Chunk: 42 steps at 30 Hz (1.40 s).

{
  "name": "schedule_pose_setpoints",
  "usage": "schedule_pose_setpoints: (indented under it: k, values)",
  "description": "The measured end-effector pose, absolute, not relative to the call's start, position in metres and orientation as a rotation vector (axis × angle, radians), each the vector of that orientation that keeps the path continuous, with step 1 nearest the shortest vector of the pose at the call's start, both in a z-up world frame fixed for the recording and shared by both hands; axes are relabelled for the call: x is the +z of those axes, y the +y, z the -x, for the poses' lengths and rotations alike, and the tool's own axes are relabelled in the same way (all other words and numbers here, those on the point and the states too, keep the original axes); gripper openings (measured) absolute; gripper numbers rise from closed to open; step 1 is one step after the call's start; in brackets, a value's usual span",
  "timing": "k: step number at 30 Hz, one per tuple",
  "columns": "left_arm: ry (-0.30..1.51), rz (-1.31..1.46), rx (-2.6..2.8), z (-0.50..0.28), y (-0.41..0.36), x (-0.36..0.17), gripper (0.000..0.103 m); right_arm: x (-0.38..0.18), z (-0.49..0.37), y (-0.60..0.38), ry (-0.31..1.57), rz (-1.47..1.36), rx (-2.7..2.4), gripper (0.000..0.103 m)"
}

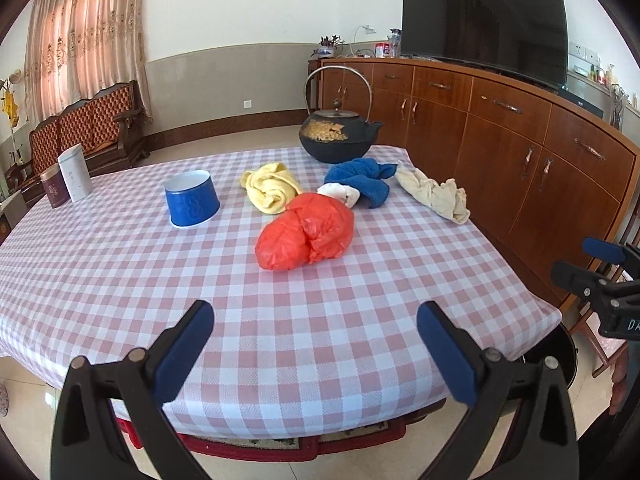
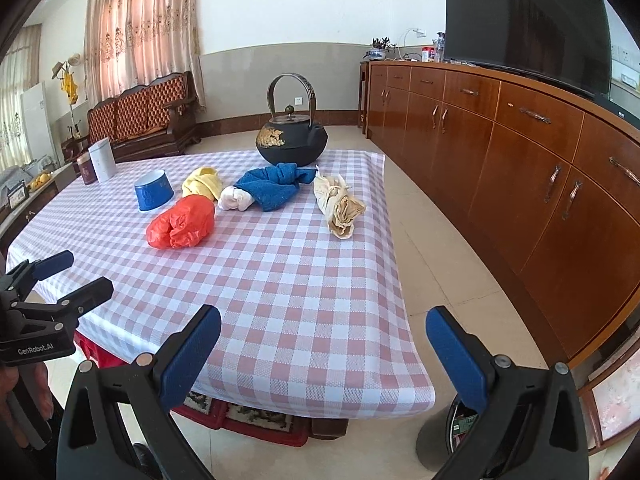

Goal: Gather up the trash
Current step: 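Move both tools back toward the table, then grasp beige cloth with right gripper while left gripper grasps red plastic bag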

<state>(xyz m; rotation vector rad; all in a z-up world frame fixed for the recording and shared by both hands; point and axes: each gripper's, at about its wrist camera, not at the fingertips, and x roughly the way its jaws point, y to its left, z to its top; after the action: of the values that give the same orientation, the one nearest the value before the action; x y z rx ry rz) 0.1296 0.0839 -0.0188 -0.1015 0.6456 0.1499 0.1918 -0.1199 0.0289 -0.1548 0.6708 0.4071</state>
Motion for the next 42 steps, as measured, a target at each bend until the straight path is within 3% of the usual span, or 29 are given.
schedule_pose_setpoints:
  k: [5,9,18,30,33,35,38,39,42]
  values:
    - [0.663,0.120,0.151,-0.162,0.092,-0.023,0.101,0.023,-0.230,-0.105,0.732,0.185,0.411,0.103]
    - [0.704,0.144,0.153,-0.190,0.099,-0.032,0.094,0.017,-0.260,-0.093,0.745,0.218,0.415,0.103]
    - [0.749,0.153,0.196,-0.232,0.107,-0.048,0.094,0.002,-0.329,-0.075,0.788,0.229,0.401,0.102]
    - [0.797,0.195,0.170,-0.247,0.111,-0.058,0.092,-0.018,-0.387,-0.060,0.857,0.208,0.390,0.087]
    - [0.821,0.214,0.148,-0.249,0.113,-0.061,0.076,-0.024,-0.394,-0.060,0.884,0.201,0.390,0.074]
    - [0.832,0.228,0.134,-0.251,0.115,-0.063,0.068,-0.030,-0.398,-0.061,0.912,0.185,0.399,0.057]
    - [0.831,0.225,0.110,-0.250,0.113,-0.063,0.060,-0.034,-0.396,-0.064,0.923,0.163,0.402,0.022]
    - [0.831,0.221,0.106,-0.250,0.112,-0.063,0.053,-0.034,-0.394,-0.067,0.924,0.152,0.405,0.019]
    - [0.820,0.224,0.093,-0.245,0.112,-0.061,0.048,-0.031,-0.386,-0.073,0.910,0.136,0.407,0.017]
